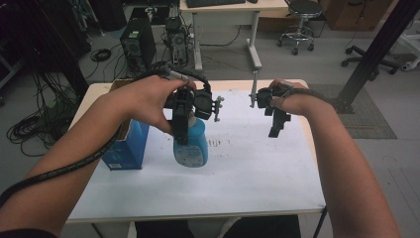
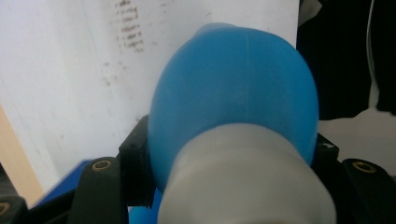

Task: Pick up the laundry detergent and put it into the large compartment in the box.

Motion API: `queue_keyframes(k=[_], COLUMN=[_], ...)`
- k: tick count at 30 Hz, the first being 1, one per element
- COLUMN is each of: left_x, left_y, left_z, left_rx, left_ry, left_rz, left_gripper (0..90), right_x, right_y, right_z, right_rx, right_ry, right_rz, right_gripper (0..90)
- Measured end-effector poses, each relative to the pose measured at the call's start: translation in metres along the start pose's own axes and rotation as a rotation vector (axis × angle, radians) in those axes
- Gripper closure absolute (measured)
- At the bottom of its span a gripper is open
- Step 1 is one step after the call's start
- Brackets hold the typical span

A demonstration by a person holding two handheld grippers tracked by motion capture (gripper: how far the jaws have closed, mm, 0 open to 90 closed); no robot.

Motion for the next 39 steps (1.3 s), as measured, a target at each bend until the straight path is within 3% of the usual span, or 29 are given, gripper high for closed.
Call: queue_keyframes(k=[7, 8, 10, 12, 13, 14, 18, 20, 21, 22, 23, 24, 27, 30, 33, 39], left_x=[0.012, 0.017, 0.019, 0.024, 0.024, 0.026, 0.032, 0.034, 0.034, 0.034, 0.035, 0.035, 0.038, 0.040, 0.042, 0.049], left_y=[0.007, 0.010, 0.011, 0.015, 0.015, 0.017, 0.021, 0.023, 0.025, 0.026, 0.029, 0.029, 0.034, 0.036, 0.038, 0.048], left_z=[0.005, 0.007, 0.008, 0.012, 0.012, 0.013, 0.019, 0.020, 0.023, 0.024, 0.027, 0.027, 0.032, 0.035, 0.040, 0.053], left_rx=[0.163, 0.221, 0.243, 0.332, 0.332, 0.370, 0.447, 0.466, 0.508, 0.524, 0.573, 0.573, 0.651, 0.660, 0.705, 0.859], left_ry=[-0.008, -0.012, -0.014, -0.023, -0.023, -0.027, -0.023, -0.032, -0.027, -0.031, -0.033, -0.033, -0.052, -0.063, -0.067, -0.092], left_rz=[0.029, 0.034, 0.036, 0.041, 0.041, 0.042, 0.041, 0.048, 0.067, 0.072, 0.086, 0.086, 0.097, 0.092, 0.109, 0.127], left_gripper=[37.6, 37.6, 37.6, 37.6, 37.6, 37.6, 37.6, 37.5, 37.5, 37.6, 37.5, 37.6, 37.5, 37.5, 37.5, 37.6], right_x=[0.000, 0.000, 0.000, 0.001, 0.001, 0.001, 0.002, 0.003, 0.003, 0.003, 0.004, 0.004, 0.004, 0.004, 0.003, 0.004], right_y=[0.000, 0.000, 0.000, 0.000, 0.000, 0.000, -0.001, 0.000, 0.000, 0.000, 0.000, 0.000, 0.001, 0.001, 0.001, 0.001], right_z=[-0.001, -0.002, -0.002, -0.003, -0.003, -0.003, -0.003, -0.003, -0.003, -0.003, -0.003, -0.003, -0.003, -0.004, -0.004, -0.006], right_rx=[0.009, 0.009, 0.009, 0.013, 0.013, 0.013, 0.013, 0.012, 0.011, 0.011, 0.012, 0.012, 0.013, 0.014, 0.018, 0.025], right_ry=[-0.004, -0.006, -0.007, -0.011, -0.011, -0.012, -0.017, -0.021, -0.019, -0.020, -0.020, -0.020, -0.019, -0.018, -0.015, -0.018], right_rz=[0.001, 0.000, 0.000, -0.001, -0.001, -0.001, -0.001, -0.003, -0.003, -0.003, -0.001, -0.001, -0.001, 0.000, 0.001, 0.005], right_gripper=[3.8, 3.8, 3.8, 3.8, 3.8, 3.8, 3.8, 3.8, 3.8, 3.8, 3.8, 3.8, 3.9, 3.8, 3.8, 3.8])
Point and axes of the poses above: each handheld gripper's, and its own axes: x roughly backward along the jaws, z roughly out of its underside, y roughly to its left, the point moved 10 cm from there along -x, roughly forward along the jaws, and after that the axes turned 2 degrees about y, right-handed, at the moved point
